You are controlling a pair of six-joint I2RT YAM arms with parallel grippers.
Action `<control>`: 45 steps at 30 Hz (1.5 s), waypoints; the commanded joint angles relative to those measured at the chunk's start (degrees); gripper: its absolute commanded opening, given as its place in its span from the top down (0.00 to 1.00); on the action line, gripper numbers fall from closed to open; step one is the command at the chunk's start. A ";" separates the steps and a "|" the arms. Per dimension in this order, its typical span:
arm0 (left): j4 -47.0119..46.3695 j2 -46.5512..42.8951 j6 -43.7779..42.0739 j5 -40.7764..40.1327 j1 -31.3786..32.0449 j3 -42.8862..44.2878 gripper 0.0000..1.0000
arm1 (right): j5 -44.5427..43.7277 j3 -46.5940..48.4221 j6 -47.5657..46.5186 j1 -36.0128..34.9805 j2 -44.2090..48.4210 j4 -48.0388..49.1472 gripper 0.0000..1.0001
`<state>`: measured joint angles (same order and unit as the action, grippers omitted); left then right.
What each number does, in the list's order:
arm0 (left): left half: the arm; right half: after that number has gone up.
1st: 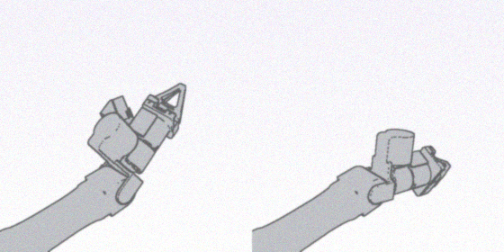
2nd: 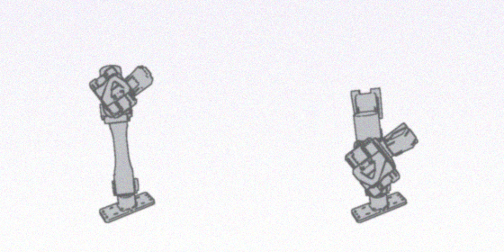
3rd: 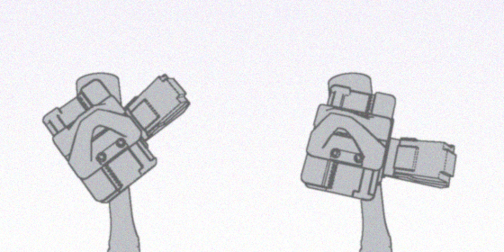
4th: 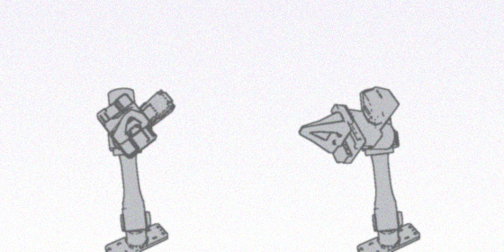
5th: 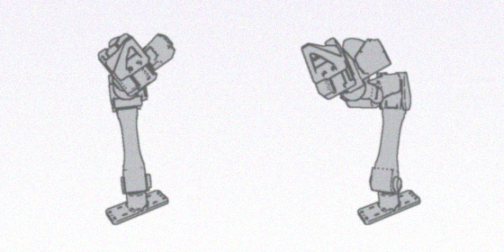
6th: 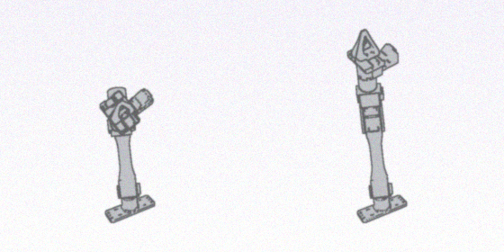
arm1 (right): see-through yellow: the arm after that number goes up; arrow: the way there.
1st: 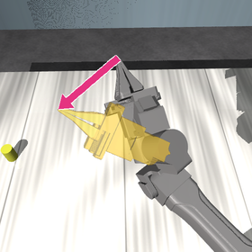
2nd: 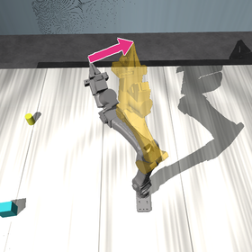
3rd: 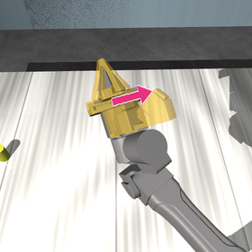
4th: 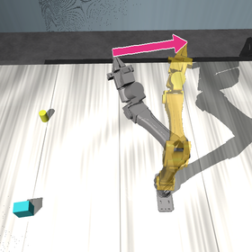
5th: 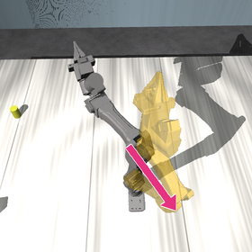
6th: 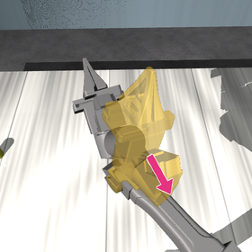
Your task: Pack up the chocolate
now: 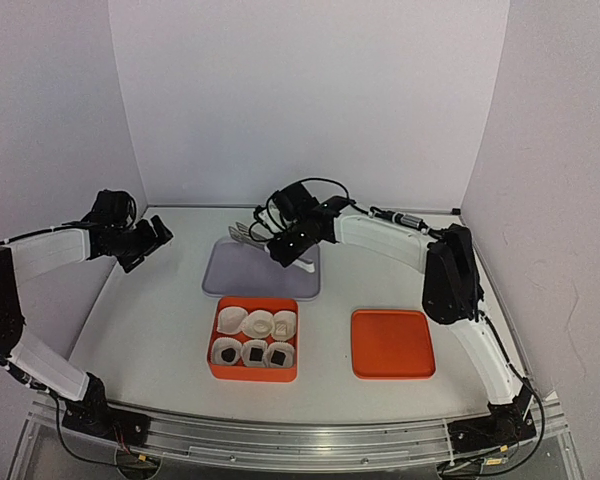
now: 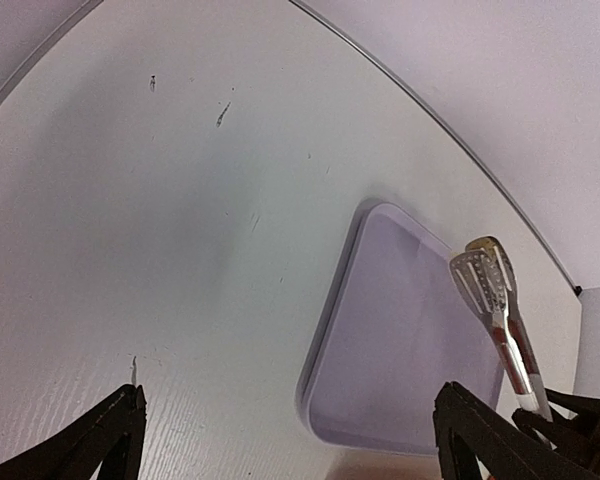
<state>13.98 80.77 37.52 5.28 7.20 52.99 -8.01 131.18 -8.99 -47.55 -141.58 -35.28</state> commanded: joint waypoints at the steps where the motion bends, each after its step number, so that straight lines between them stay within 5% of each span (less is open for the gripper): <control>1: -0.55 -3.00 -0.39 -0.73 0.16 -0.51 0.00 | 3.71 -4.17 -1.48 -0.28 9.23 4.62 0.95; 18: 0.21 -3.93 -1.14 -0.71 0.16 -0.87 0.00 | 21.22 -37.96 -15.51 -5.80 35.30 4.83 0.96; 45: 0.77 -4.31 -0.07 -1.29 0.17 -1.33 0.00 | 15.72 -36.54 -19.47 -6.58 29.24 -1.29 0.97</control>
<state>15.03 77.76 37.47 4.36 7.20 51.70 8.50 92.22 -27.40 -54.00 -111.41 -36.05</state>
